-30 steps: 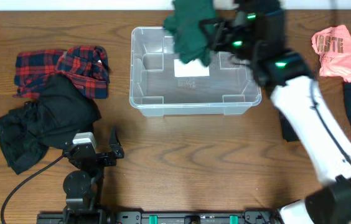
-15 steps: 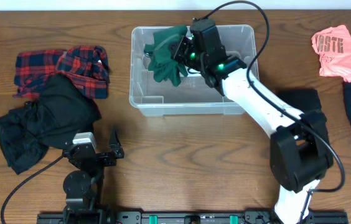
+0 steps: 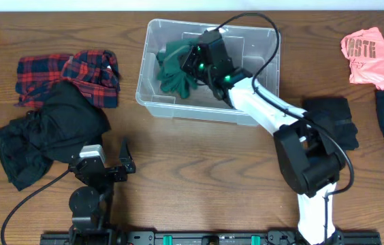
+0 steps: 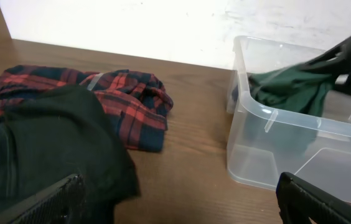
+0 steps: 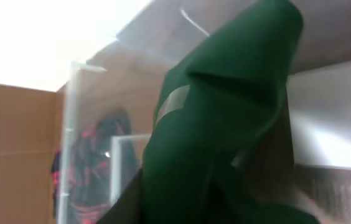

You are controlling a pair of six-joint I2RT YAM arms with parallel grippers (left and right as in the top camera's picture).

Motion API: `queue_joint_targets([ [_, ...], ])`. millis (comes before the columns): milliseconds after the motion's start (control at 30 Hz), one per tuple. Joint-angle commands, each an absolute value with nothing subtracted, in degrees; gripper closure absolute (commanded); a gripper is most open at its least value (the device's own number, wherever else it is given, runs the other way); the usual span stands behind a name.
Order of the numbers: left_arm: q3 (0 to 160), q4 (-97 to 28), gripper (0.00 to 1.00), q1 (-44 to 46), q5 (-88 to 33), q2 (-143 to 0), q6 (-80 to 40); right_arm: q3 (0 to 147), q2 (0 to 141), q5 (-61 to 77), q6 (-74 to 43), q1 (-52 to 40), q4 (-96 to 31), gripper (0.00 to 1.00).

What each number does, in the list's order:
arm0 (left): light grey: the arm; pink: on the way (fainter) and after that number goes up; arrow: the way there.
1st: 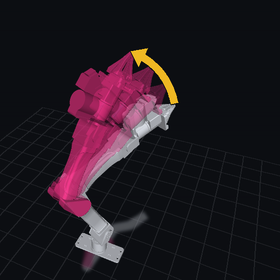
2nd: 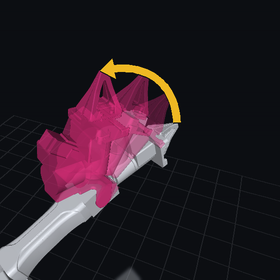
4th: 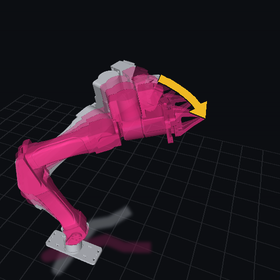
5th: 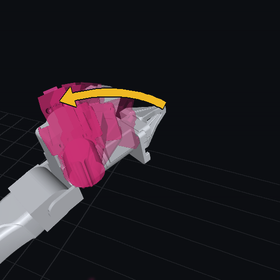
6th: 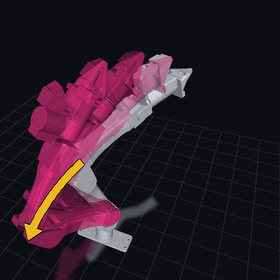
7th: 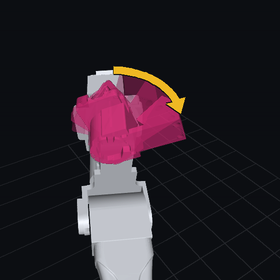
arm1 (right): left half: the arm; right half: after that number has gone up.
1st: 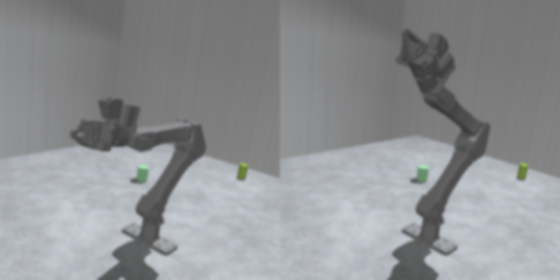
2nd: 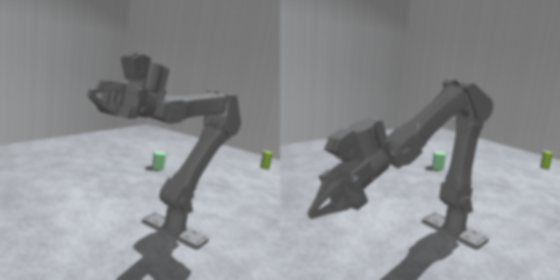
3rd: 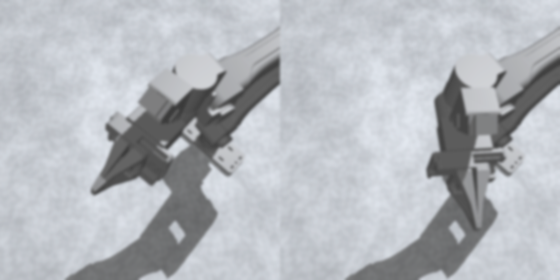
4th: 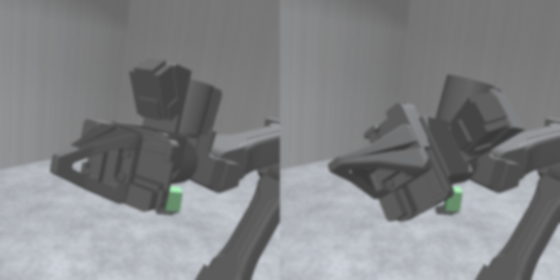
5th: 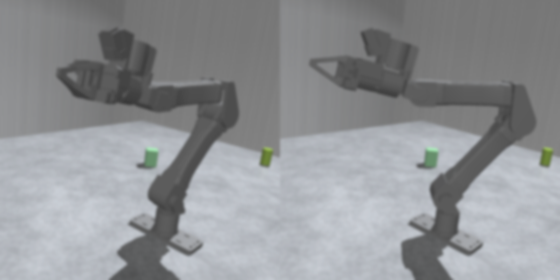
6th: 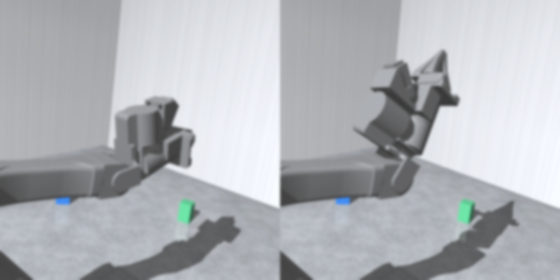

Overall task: Pack container
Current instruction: 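Lower the green shirt into the bin and open the right gripper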

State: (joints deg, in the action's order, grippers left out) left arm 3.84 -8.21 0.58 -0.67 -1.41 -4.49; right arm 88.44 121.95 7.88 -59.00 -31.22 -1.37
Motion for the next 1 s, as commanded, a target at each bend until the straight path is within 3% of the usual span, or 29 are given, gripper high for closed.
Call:
queue_joint_targets([
  [0, 2.9, -10.1, 0.02, 0.3, 0.0, -1.4, -4.8, 89.1, 121.8, 7.3, -57.7, -32.0, -0.5, 0.24],
  [100, 2.9, -10.1, 0.02, 0.3, 0.0, -1.4, -4.8, 89.1, 121.7, 9.9, -52.8, -31.9, 1.0, 0.05],
  [167, 2.9, -10.1, 0.02, 0.3, 0.0, -1.4, -4.8, 89.1, 121.3, 11.1, -50.3, -31.8, 1.1, 0.01],
  [333, 2.9, -10.1, 0.02, 0.3, 0.0, -1.4, -4.8, 89.1, 118.4, 14.3, -39.2, -30.9, -2.3, 0.01],
  [700, 2.9, -10.1, 0.02, 0.3, 0.0, -1.4, -4.8, 89.1, 107.7, 13.7, -11.0, -25.5, -27.3, 0.01],
  [967, 2.9, -10.1, 0.02, 0.3, 0.0, -1.4, -4.8, 89.1, 107.1, 12.9, -2.0, -20.3, -40.6, 0.01],
])
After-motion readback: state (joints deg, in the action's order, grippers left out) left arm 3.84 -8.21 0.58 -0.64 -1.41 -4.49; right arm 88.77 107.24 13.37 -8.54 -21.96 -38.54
